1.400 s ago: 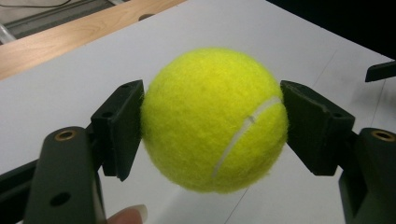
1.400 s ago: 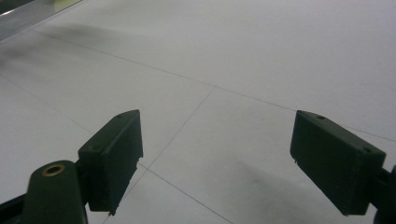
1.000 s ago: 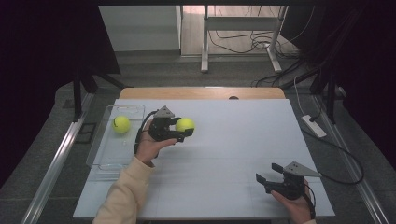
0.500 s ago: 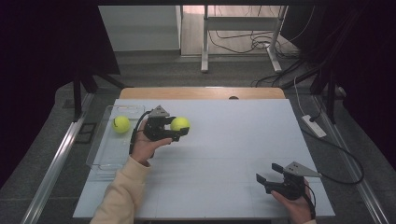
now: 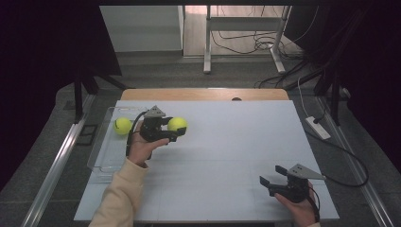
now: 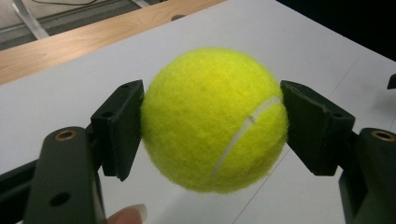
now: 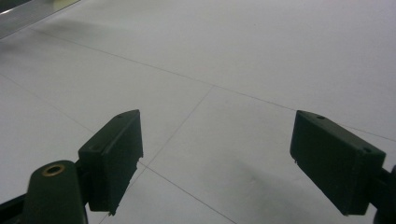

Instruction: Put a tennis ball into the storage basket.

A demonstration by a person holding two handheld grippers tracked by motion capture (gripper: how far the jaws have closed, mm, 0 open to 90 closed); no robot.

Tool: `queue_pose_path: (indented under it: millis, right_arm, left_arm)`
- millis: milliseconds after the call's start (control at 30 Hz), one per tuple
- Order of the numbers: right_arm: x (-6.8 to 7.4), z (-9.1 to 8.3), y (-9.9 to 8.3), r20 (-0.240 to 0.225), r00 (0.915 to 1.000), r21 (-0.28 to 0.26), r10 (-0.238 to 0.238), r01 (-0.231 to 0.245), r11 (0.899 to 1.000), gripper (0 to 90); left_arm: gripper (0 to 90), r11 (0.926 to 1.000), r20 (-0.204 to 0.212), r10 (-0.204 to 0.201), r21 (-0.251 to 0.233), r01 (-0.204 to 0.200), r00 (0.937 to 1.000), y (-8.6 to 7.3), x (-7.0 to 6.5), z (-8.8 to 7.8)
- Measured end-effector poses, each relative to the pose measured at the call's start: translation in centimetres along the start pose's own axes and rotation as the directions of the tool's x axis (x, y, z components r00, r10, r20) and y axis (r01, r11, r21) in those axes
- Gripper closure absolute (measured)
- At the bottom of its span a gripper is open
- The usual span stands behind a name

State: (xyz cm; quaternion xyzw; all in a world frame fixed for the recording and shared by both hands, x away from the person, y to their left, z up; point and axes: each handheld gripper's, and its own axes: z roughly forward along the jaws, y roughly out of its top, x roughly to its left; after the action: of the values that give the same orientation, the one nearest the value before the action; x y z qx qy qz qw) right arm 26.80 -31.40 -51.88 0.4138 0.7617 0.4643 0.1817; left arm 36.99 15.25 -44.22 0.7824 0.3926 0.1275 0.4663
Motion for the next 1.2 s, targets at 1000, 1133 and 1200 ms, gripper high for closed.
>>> queue_pose_path:
  millis: [1000,1133,1200]
  right_arm:
    - [0.0,0.0,0.0,0.002,1.0000,-0.001,0.000,0.000,1.000,17.0]
    - [0.0,0.0,0.0,0.000,1.0000,0.000,-0.001,0.001,1.000,17.0]
    - [0.0,0.0,0.0,0.001,1.0000,0.000,-0.001,0.001,1.000,17.0]
  left_arm:
    - [27.2,0.9979,-0.063,-0.061,-0.025,0.060,0.9961,-0.8,2.3,-2.2]
    - [27.2,0.9973,-0.083,-0.070,-0.030,0.068,0.9941,-0.9,2.8,-2.6]
    - [27.2,0.9970,-0.085,-0.073,-0.031,0.071,0.9937,-1.0,2.9,-2.7]
